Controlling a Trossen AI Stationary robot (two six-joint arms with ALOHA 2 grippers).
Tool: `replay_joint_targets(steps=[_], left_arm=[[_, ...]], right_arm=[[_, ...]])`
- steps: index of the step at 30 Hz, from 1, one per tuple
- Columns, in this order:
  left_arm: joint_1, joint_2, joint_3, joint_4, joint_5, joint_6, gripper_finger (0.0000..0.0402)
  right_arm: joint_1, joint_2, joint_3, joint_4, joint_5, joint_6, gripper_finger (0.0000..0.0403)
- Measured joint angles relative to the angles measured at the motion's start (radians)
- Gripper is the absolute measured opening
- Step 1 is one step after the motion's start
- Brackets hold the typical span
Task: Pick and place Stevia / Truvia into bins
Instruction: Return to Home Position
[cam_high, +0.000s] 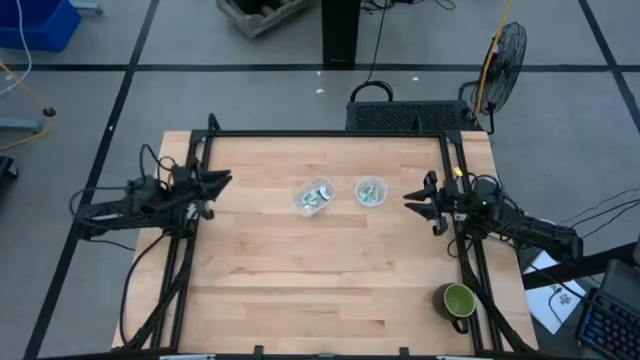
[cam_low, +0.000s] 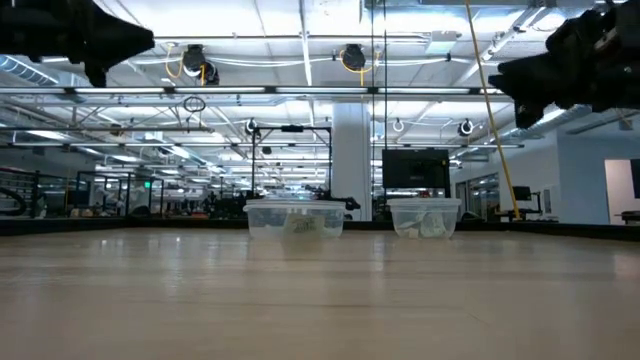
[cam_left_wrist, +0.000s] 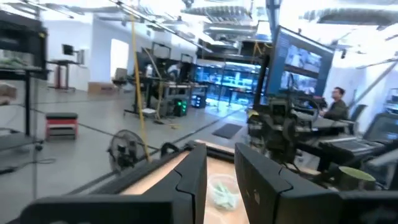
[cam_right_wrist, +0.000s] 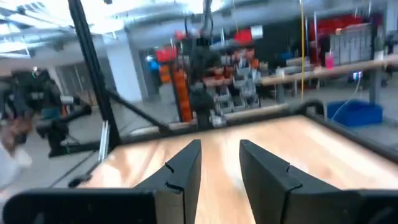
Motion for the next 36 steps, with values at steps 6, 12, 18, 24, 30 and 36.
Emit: replay_joint_targets(steps=[6, 12, 18, 24, 30, 36], left_arm=[[0.000, 0.000, -0.084, 0.080, 0.028, -0.046, 0.0088], [-0.002, 0.000, -0.186, 0.285, 0.029, -0.024, 0.0088], [-0.002, 0.001, -0.227, 0.282, 0.120, -0.040, 0.0088], [-0.002, 0.001, -0.227, 0.160, 0.196, -0.049, 0.0088], [-0.002, 0.002, -0.227, 0.116, 0.175, -0.055, 0.0088], [-0.002, 0.002, -0.227, 0.117, 0.174, -0.059, 0.0088]], right_arm=[[0.000, -0.001, -0.001, 0.103, -0.088, 0.031, 0.0102], [0.001, -0.002, -0.002, 0.105, -0.108, -0.004, 0.0102], [0.001, -0.002, -0.003, 0.107, -0.108, -0.004, 0.0102], [0.001, -0.002, -0.004, 0.106, -0.108, -0.004, 0.0102], [0.001, -0.002, -0.005, 0.106, -0.108, -0.004, 0.0102], [0.001, -0.002, -0.005, 0.106, -0.108, -0.004, 0.0102]])
